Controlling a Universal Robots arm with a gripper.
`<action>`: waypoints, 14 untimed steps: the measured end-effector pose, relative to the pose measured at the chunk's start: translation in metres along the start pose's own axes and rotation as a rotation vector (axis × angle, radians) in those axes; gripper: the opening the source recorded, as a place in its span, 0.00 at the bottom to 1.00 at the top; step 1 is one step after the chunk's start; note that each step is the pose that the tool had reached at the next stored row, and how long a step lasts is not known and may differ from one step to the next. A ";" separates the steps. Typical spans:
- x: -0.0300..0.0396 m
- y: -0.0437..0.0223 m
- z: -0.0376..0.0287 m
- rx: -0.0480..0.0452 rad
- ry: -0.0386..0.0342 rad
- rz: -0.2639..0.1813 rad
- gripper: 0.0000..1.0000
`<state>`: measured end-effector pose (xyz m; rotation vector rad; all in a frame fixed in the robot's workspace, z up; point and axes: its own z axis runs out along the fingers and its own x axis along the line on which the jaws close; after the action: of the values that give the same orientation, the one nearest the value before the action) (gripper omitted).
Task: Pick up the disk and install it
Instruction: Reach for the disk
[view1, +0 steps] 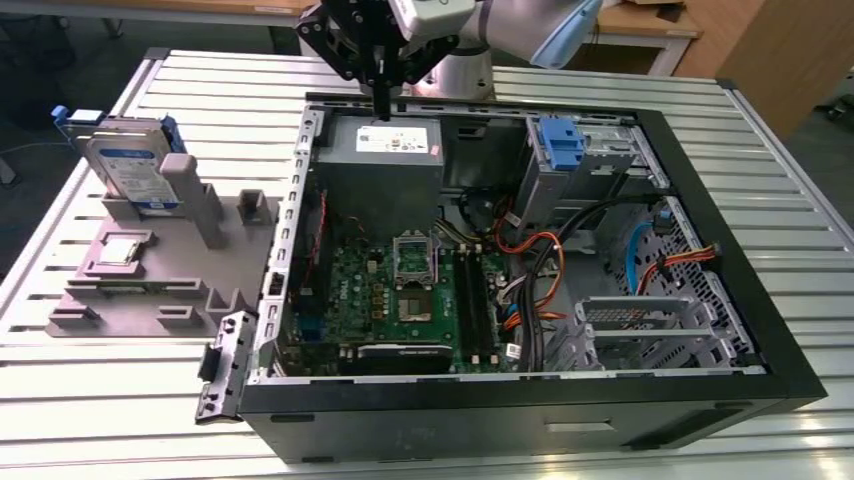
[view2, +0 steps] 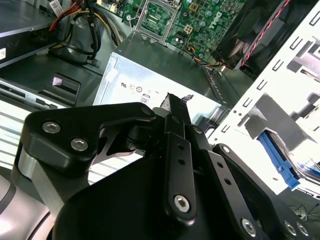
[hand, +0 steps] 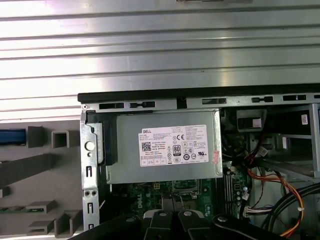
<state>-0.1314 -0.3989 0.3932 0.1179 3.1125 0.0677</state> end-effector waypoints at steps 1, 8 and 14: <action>0.0001 0.0000 0.0000 0.0001 0.0000 0.000 0.10; 0.0025 -0.0002 0.0000 0.0000 -0.0001 0.000 0.10; 0.0058 -0.0004 0.0000 0.0000 0.0000 0.000 0.10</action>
<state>-0.1371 -0.3989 0.3931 0.1180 3.1125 0.0676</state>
